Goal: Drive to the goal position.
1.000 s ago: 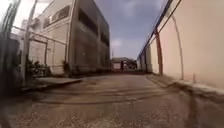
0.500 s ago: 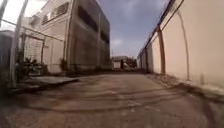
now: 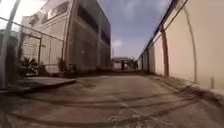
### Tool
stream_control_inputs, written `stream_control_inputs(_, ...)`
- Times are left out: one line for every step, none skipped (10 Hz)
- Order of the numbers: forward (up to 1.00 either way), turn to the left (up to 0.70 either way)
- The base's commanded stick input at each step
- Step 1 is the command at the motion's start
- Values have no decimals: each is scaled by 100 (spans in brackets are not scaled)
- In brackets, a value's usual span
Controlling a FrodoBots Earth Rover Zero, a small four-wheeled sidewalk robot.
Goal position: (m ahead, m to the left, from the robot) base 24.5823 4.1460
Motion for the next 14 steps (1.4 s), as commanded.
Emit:
stream_control_inputs(70, 1)
stream_control_inputs(70, 1)
stream_control_inputs(70, 1)
stream_control_inputs(70, 1)
stream_control_inputs(70, 1)
stream_control_inputs(70, 1)
stream_control_inputs(70, 1)
stream_control_inputs(70, 1)
stream_control_inputs(70, -10)
stream_control_inputs(70, -34)
stream_control_inputs(70, -34)
stream_control_inputs(70, -27)
stream_control_inputs(70, -7)
stream_control_inputs(70, 1)
